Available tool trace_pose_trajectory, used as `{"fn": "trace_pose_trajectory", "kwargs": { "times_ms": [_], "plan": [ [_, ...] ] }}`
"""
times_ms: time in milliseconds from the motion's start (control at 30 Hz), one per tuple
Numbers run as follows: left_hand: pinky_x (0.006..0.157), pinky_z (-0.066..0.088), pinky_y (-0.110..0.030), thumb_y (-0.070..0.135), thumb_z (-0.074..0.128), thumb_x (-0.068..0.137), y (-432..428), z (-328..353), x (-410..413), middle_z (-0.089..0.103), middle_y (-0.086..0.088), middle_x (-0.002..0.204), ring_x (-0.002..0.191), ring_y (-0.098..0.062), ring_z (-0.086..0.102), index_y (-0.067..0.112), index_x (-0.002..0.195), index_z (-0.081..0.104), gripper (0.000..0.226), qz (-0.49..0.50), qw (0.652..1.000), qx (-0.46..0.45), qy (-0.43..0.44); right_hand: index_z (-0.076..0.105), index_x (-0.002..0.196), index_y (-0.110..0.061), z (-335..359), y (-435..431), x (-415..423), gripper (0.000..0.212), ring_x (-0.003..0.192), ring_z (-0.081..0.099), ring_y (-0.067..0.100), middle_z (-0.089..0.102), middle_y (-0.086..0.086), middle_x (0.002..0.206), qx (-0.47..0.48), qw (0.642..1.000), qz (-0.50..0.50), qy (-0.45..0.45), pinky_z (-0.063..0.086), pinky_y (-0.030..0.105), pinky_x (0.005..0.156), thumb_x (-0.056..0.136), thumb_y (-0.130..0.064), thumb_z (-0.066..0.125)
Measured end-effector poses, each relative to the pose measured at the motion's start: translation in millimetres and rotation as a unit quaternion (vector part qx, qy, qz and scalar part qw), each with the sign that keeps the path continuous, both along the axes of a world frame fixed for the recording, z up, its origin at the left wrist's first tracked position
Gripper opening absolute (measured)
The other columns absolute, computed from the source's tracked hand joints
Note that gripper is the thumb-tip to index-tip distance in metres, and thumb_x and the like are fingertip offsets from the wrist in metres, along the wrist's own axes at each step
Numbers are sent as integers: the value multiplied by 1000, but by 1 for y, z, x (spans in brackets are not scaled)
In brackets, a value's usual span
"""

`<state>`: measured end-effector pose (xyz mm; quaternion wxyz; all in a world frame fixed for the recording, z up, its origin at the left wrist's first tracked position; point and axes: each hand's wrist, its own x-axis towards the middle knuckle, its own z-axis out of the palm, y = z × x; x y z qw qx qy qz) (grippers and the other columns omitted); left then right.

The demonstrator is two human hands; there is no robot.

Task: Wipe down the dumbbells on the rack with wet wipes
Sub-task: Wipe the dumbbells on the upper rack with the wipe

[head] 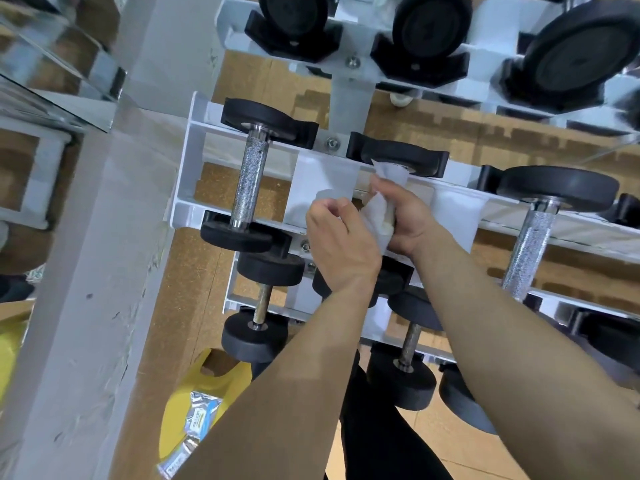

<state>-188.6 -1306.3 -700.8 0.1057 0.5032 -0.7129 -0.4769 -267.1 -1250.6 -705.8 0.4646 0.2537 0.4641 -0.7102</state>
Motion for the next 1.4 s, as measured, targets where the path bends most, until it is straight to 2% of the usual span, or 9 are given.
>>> {"fn": "trace_pose_trajectory", "kwargs": {
  "times_ms": [100,167,233,333,567,800,967,1167,1400],
  "plan": [
    [85,32,-27,32,38,107,1,0,0,50,4,100,90,-13,41,17,96,47,21,-1,1000,-2,5,76,61,-13,-3,1,7,57,63,72,15,72,4,66,-48,998,-24,-12,60,26,63,106,-24,43],
    [85,31,-26,33,37,107,2,1,1,50,3,101,91,-13,41,17,97,47,21,-7,1000,0,3,77,89,-9,-2,1,10,28,85,75,21,77,9,87,17,999,1,41,61,34,83,99,-28,60],
    [86,33,-29,36,36,107,1,0,1,55,0,104,95,-17,46,16,100,49,25,-16,1000,12,2,73,108,-7,-6,5,18,30,98,74,23,78,7,100,146,980,59,120,60,39,91,90,-32,74],
    [88,38,-37,41,33,106,-1,-1,2,63,-6,106,102,-28,55,14,105,55,34,-36,999,16,-7,73,114,-16,-4,8,35,35,97,75,16,78,-2,102,214,949,133,192,61,36,86,87,-38,77],
    [77,49,-34,52,55,95,-4,9,1,64,6,86,85,-18,63,24,108,64,32,-88,990,91,-66,73,99,-11,29,34,31,18,81,73,20,78,6,95,150,978,-3,146,58,30,67,96,-9,55],
    [74,53,-41,39,47,106,-8,22,6,61,7,82,79,-21,61,20,104,56,21,-157,987,-23,8,64,114,-13,17,40,30,34,89,72,26,75,13,101,207,961,-28,180,61,35,76,93,6,45],
    [58,43,-27,34,52,105,-29,27,4,53,11,71,62,0,53,20,100,56,16,-122,989,-30,80,71,109,-8,15,29,23,46,79,63,23,69,12,96,136,980,8,143,53,32,67,82,11,38],
    [66,46,-37,37,45,106,-60,2,-5,69,-10,93,87,-32,65,13,117,58,29,-174,967,-139,-125,60,104,-11,15,29,21,27,69,47,19,54,11,93,113,990,6,78,37,28,56,79,-8,49],
    [71,41,-36,37,40,108,-56,2,-27,69,-10,106,97,-34,65,16,128,52,32,-265,921,-196,-206,67,105,-13,13,47,22,17,86,71,22,74,4,97,188,969,-7,160,56,28,62,93,-2,66]
  ]
}}
